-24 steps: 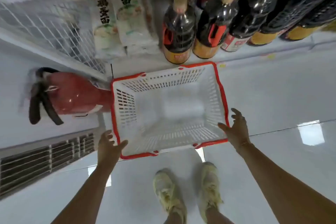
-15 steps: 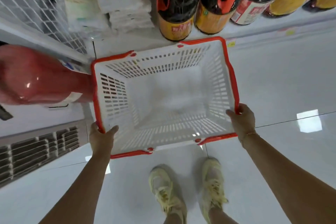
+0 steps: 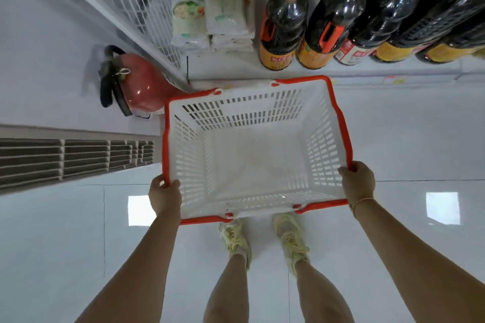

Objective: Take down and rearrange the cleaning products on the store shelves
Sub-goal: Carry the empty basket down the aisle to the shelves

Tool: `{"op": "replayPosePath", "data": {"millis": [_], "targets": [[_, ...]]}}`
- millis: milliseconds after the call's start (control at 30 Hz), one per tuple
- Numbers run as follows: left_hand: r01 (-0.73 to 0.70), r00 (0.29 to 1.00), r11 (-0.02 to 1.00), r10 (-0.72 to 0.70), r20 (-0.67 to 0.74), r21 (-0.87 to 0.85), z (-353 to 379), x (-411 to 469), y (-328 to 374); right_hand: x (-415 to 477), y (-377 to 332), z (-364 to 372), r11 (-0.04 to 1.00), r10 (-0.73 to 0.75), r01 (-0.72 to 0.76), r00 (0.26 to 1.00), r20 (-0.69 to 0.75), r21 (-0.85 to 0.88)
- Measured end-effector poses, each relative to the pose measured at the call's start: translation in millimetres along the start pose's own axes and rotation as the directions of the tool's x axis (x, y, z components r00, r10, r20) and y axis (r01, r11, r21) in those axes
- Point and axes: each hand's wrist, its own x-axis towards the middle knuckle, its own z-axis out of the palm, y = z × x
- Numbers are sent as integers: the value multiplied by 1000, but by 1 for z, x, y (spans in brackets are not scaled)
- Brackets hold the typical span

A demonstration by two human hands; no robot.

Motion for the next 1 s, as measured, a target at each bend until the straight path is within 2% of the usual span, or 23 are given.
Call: {"op": "replayPosePath", "data": {"millis": [100, 267, 500, 667, 1000], "targets": [[50, 998, 993, -55, -38, -110, -47, -54, -6, -39, -3, -43, 999, -43, 43, 999, 30, -4], [85, 990, 977, -105, -95, -196, -118, -136, -25, -108, -11, -109, 989, -133, 138, 987, 90, -48], [199, 954, 907, -266, -138, -371, -205, -204, -71, -188, -27, -139, 962, -231, 251, 958, 170, -109], [235, 917, 842, -357, -177, -485, -277, -212, -109, -246, -52, -105, 941, -245, 302, 921, 303, -155], [261, 811, 660, -546, -210, -705, -431, -152, -226, -394, -106, 48, 907, -284, 399, 818, 501, -136]]}}
